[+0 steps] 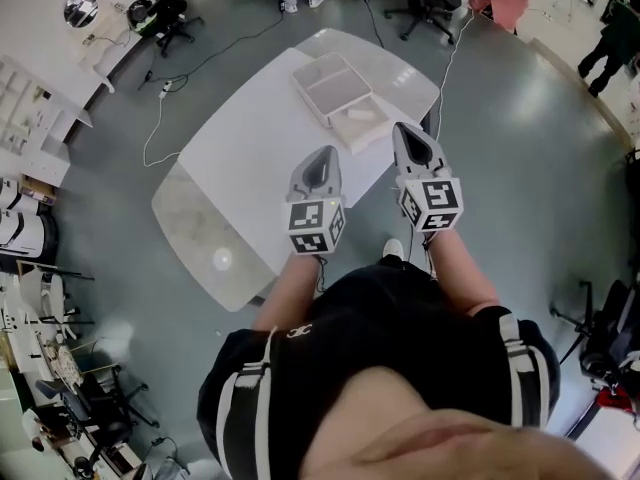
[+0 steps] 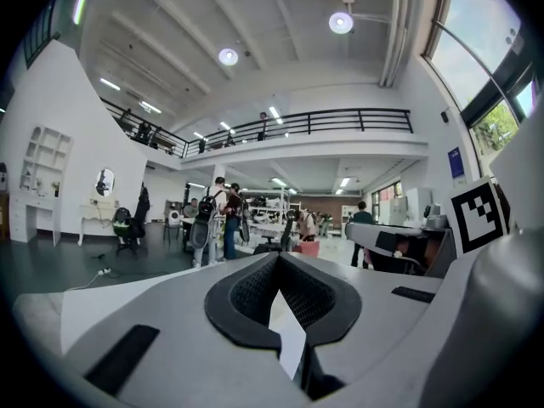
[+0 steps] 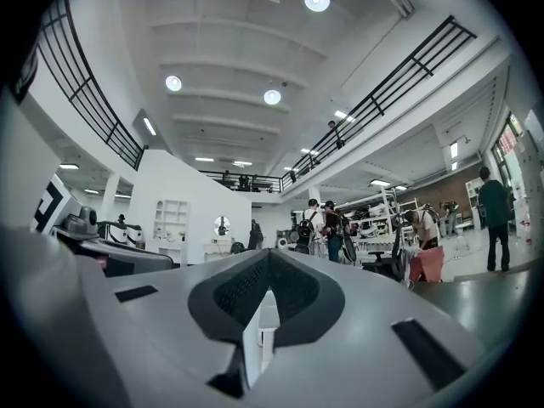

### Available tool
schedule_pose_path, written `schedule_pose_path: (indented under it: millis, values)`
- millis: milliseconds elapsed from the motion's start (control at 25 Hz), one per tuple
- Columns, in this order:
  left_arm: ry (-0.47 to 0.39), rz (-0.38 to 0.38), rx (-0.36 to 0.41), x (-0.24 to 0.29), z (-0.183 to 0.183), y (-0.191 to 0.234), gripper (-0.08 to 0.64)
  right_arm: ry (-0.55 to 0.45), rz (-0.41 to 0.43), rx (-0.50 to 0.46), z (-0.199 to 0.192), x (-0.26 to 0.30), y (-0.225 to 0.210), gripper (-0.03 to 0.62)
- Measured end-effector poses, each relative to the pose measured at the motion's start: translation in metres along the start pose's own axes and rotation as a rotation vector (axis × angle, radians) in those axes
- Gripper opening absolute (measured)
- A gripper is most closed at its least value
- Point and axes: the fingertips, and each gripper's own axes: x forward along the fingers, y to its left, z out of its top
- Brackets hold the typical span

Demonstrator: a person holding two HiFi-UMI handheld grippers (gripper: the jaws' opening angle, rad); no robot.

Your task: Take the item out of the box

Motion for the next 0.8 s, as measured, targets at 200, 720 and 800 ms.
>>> schedule_pose_path:
  millis: [200, 720, 800]
  values:
    - [0.000, 0.039, 0.000, 0.065, 0.012, -0.002, 0.014, 0.017, 0.050, -0.001, -0.004, 0.048, -0.048, 0.012]
    - [-0.008, 0.151, -0.047, 0.141, 0.026, 0.028, 0.014, 0.043, 0.206, -0.024, -0.007, 0.138, -0.075, 0.013]
    - [-0.003, 0.152, -0.038, 0.144, 0.027, 0.033, 0.014, 0.052, 0.217, -0.022, -0.011, 0.143, -0.071, 0.013]
